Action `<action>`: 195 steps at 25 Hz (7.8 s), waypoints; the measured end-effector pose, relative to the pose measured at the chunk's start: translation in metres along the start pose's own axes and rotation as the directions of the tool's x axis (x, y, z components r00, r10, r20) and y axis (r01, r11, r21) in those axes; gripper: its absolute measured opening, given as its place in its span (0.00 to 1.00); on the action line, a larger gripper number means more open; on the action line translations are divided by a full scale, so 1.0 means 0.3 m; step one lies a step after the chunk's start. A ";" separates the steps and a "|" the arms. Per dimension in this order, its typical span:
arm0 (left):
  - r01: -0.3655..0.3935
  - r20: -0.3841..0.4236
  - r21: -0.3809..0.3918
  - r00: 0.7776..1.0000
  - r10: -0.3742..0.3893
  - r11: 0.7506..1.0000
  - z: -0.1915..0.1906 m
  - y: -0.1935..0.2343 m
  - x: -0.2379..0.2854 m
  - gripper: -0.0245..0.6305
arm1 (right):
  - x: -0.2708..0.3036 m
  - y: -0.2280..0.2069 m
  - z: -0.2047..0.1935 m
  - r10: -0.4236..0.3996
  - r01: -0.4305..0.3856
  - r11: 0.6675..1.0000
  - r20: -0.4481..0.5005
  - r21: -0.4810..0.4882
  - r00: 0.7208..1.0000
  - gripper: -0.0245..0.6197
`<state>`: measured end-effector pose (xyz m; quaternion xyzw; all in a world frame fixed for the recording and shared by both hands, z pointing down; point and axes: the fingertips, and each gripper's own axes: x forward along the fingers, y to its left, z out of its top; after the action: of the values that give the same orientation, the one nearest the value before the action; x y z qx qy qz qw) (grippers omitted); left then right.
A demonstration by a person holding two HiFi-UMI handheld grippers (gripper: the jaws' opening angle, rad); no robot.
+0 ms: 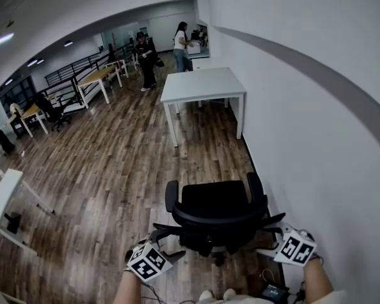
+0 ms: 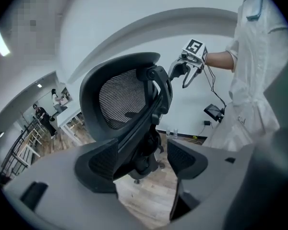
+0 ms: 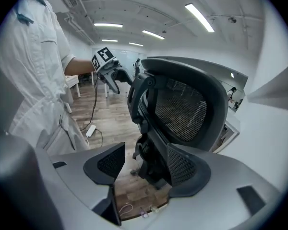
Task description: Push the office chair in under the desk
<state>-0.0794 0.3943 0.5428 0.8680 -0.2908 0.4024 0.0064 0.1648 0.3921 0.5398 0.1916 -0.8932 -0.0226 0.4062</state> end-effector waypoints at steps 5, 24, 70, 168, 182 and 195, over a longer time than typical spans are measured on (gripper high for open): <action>0.009 -0.089 0.056 0.996 -0.004 0.998 -0.046 0.039 0.031 0.54 | 0.006 -0.055 -0.044 -0.013 0.008 0.998 -0.094 -0.057 0.995 0.48; 0.131 -0.378 0.162 0.924 -0.061 0.978 -0.173 0.110 0.171 0.60 | 0.093 -0.226 -0.181 -0.010 -0.070 0.977 -0.375 -0.201 0.927 0.50; 0.287 -0.649 0.318 0.761 -0.013 0.904 -0.356 0.186 0.319 0.37 | 0.254 -0.267 -0.328 -0.027 -0.215 0.924 -0.614 -0.317 0.788 0.42; 0.263 -0.647 0.322 0.763 0.008 0.910 -0.149 1.261 0.879 0.34 | 0.794 -1.384 -0.104 -0.034 -0.215 0.914 -0.593 -0.344 0.805 0.41; 0.271 -0.643 0.339 0.765 0.013 0.901 -0.131 1.555 1.003 0.34 | 0.944 -1.622 -0.027 -0.036 -0.206 0.921 -0.600 -0.329 0.799 0.41; 0.274 -0.635 0.349 0.772 0.011 0.896 -0.086 1.812 1.135 0.34 | 1.062 -1.860 0.028 -0.032 -0.204 0.927 -0.609 -0.314 0.792 0.41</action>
<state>-0.2020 -0.2211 0.6782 0.6849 -0.1147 0.7173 -0.0574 0.1493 -0.2403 0.6531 0.0683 -0.7044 -0.1066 0.6984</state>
